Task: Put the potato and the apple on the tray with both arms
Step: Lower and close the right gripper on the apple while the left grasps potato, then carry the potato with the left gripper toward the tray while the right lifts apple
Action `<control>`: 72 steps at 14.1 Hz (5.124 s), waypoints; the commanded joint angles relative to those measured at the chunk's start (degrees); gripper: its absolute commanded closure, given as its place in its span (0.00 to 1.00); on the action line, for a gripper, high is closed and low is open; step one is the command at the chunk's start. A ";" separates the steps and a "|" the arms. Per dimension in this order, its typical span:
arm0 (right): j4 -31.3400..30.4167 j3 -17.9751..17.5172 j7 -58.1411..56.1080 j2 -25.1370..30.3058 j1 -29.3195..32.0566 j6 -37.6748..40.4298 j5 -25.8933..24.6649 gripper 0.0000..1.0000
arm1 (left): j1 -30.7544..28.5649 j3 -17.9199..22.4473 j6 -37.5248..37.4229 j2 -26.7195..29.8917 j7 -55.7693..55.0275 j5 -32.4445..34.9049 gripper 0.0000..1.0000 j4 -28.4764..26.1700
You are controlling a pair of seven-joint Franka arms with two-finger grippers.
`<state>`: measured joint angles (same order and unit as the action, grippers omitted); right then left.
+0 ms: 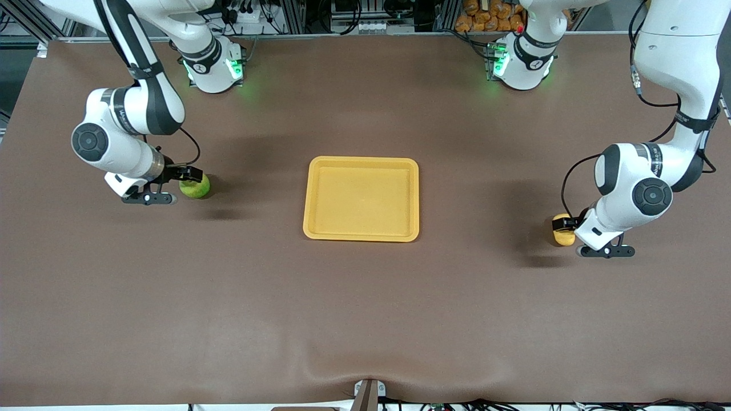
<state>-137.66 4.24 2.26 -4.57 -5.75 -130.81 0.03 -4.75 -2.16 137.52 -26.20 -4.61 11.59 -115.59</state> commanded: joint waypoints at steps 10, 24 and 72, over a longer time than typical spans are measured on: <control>-1.47 0.24 1.08 -3.07 -1.19 -4.45 -0.12 0.00 | 0.45 -0.39 1.61 -1.92 -0.93 0.45 0.40 0.72; -1.47 0.41 0.72 -7.55 1.97 -7.44 -3.46 0.00 | 2.82 -2.93 -2.07 0.10 -0.75 0.37 1.00 3.52; 24.63 -0.55 14.87 -7.03 -18.94 20.95 5.33 1.00 | 29.63 -17.70 -21.33 -16.94 -50.33 1.77 1.00 29.81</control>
<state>-114.21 3.19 15.86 -11.11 -22.91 -109.96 4.55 24.25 -20.37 116.23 -41.64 -54.14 11.73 -87.17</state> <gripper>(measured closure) 0.167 0.480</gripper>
